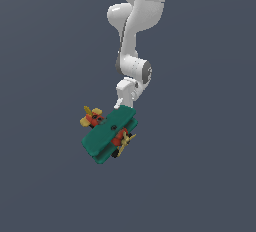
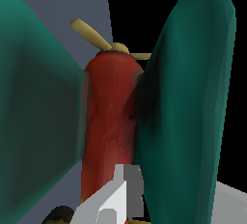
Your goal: Pick up the object and move it to a goal position.
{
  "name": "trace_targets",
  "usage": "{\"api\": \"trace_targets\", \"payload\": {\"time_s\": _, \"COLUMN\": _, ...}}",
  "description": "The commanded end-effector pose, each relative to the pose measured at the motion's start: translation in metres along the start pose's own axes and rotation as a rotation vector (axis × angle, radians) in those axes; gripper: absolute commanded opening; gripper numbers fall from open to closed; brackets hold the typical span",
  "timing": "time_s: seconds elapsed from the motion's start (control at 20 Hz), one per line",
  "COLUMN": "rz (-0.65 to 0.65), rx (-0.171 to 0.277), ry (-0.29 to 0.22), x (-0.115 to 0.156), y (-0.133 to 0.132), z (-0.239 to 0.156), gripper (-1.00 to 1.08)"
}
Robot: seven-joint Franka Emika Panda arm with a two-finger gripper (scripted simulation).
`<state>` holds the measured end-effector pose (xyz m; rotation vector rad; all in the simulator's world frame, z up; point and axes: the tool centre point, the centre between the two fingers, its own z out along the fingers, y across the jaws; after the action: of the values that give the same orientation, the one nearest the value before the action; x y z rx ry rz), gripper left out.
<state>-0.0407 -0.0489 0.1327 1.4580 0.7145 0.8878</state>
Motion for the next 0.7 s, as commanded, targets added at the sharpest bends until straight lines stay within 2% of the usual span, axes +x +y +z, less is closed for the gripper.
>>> {"api": "trace_targets", "payload": {"time_s": 0.0, "rz": 0.000, "rx": -0.001, "ry": -0.001, "x": 0.000, "y": 0.000, "z": 0.001, "gripper": -1.00}}
{"api": "trace_targets", "payload": {"time_s": 0.35, "rz": 0.000, "rx": 0.000, "ry": 0.001, "x": 0.001, "y": 0.005, "z": 0.000, "gripper": -1.00}}
{"api": "trace_targets", "payload": {"time_s": 0.65, "rz": 0.000, "rx": -0.001, "ry": 0.002, "x": 0.004, "y": 0.026, "z": 0.000, "gripper": -1.00}}
